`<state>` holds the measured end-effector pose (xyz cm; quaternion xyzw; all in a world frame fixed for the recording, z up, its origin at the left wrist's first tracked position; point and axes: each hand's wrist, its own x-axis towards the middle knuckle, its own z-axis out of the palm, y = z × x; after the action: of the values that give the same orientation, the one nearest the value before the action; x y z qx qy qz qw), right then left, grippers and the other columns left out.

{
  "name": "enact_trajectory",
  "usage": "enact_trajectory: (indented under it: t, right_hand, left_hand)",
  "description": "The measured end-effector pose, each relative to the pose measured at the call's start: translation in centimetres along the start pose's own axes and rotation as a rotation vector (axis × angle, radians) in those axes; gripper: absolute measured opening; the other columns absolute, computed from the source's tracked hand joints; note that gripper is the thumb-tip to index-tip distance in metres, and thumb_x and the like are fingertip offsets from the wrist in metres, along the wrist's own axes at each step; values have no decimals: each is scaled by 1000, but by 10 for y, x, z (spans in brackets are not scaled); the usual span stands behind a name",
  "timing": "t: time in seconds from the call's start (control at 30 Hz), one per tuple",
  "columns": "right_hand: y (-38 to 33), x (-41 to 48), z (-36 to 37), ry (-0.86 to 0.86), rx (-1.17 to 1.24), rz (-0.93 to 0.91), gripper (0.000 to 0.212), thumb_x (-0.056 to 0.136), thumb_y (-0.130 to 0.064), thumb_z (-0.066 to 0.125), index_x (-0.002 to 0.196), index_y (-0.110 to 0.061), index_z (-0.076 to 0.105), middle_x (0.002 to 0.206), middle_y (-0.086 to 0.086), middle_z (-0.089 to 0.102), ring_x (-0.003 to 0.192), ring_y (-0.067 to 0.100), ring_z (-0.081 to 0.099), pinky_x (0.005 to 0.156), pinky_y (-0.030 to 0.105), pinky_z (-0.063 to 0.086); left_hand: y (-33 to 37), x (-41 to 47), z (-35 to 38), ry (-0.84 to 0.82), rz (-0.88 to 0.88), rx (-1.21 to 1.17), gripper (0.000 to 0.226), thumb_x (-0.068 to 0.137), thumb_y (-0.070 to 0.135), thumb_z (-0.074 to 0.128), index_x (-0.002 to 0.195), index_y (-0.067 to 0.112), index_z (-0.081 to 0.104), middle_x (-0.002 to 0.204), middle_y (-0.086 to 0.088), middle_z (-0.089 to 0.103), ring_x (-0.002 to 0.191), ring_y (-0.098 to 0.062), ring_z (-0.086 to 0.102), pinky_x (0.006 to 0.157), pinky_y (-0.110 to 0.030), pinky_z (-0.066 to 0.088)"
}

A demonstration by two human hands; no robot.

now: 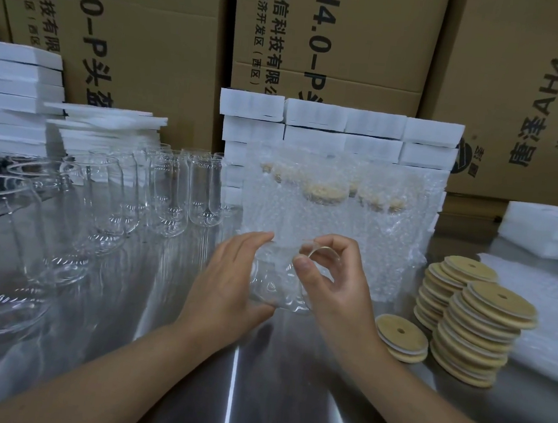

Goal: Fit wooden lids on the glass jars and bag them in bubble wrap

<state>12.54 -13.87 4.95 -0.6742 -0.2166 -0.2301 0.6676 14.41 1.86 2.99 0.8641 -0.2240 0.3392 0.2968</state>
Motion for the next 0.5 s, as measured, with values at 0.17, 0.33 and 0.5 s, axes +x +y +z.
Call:
enact_trajectory:
  t: [0.17, 0.33, 0.5]
  right_hand:
    - [3, 4, 0, 39, 32, -1, 34, 73, -48, 69, 91, -24, 54, 87, -13, 66, 92, 2, 63, 79, 18, 49]
    - [7, 8, -3, 68, 1, 30, 43, 67, -77, 58, 83, -37, 57, 94, -5, 66, 99, 12, 64, 95, 43, 50]
    - [6, 12, -1, 78, 30, 17, 28, 82, -56, 48, 87, -31, 59, 92, -6, 67, 96, 11, 65, 94, 37, 50]
  left_hand:
    - [-1, 2, 3, 3, 7, -12, 89, 61, 26, 85, 139, 21, 43, 128, 21, 35, 123, -1, 31, 96, 0, 17]
    - [-1, 5, 8, -6, 18, -32, 89, 60, 34, 84, 139, 16, 45, 129, 17, 38, 124, -6, 33, 97, 0, 17]
    - [-6, 8, 13, 5, 21, -47, 89, 59, 27, 90, 135, 10, 47, 128, 10, 43, 122, -12, 39, 100, 3, 13]
